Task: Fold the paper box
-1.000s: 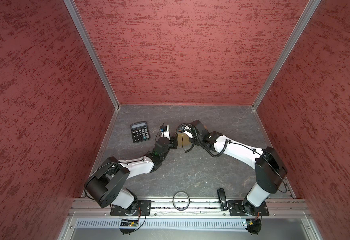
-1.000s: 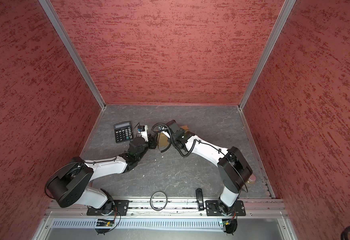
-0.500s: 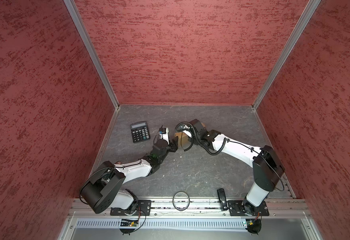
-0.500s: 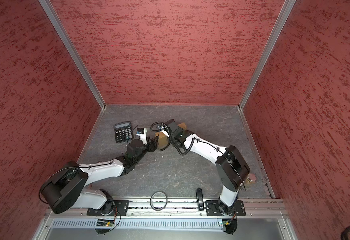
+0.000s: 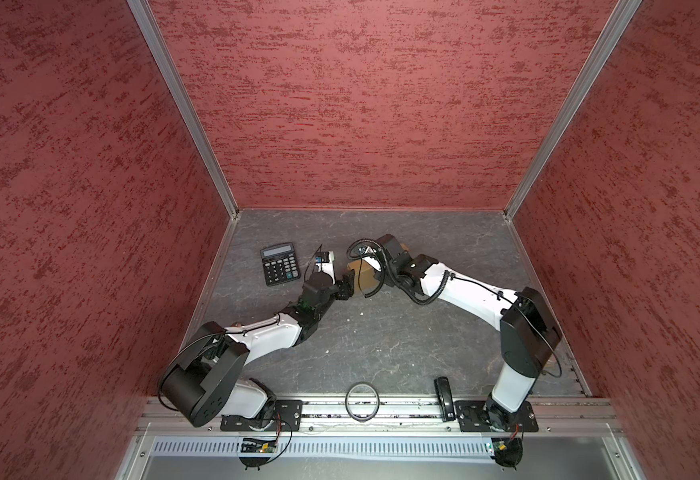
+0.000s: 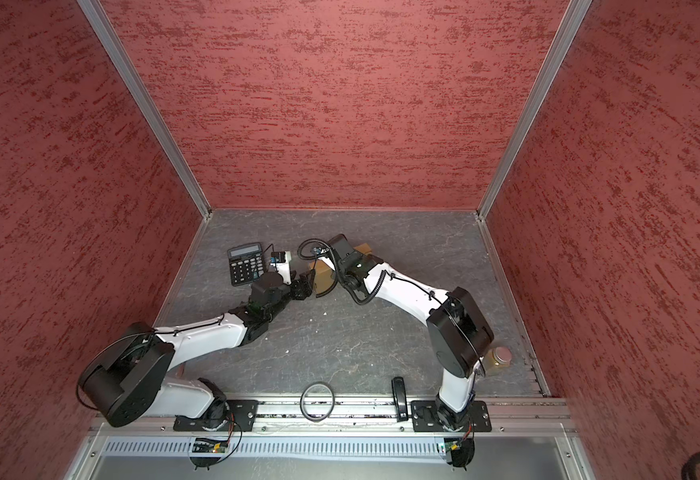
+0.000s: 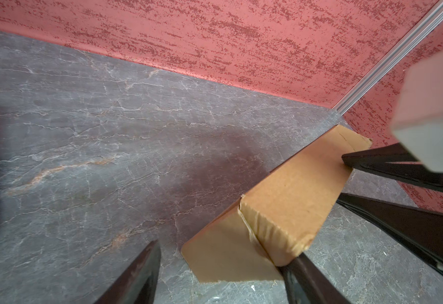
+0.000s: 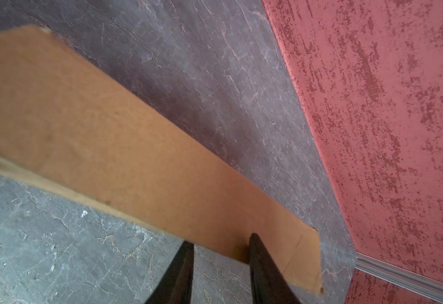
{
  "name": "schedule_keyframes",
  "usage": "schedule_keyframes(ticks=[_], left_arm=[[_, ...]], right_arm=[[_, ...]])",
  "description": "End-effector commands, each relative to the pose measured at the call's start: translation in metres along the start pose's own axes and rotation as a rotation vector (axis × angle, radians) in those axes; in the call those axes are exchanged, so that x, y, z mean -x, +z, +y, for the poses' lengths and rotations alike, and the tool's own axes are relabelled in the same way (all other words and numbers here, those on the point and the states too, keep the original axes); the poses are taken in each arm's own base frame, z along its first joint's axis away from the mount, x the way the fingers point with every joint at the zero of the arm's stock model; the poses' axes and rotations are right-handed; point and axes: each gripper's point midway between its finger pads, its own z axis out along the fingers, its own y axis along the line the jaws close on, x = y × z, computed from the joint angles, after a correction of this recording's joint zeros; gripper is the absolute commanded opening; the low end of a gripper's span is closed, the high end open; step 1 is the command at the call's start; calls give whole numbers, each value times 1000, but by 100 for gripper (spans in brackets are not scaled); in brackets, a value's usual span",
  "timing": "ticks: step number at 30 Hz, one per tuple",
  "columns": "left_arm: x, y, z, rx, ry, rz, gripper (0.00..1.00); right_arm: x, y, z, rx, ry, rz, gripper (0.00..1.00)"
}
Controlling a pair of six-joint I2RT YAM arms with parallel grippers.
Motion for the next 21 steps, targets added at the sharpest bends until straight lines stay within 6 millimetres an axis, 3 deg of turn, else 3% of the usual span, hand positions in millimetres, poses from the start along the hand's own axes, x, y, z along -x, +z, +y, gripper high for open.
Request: schedule_keyframes(ticks=[1, 10, 21], left_arm=[[-114, -19, 56, 146, 80, 432, 72], [-114, -7, 58, 144, 74, 466, 72], [-109, -1, 54, 119, 88, 459, 77]], right_arm=[[12, 2, 9, 49, 1, -18, 38], [16, 6, 12, 66, -11, -29, 43], [24, 15, 12, 80, -14, -27, 40]])
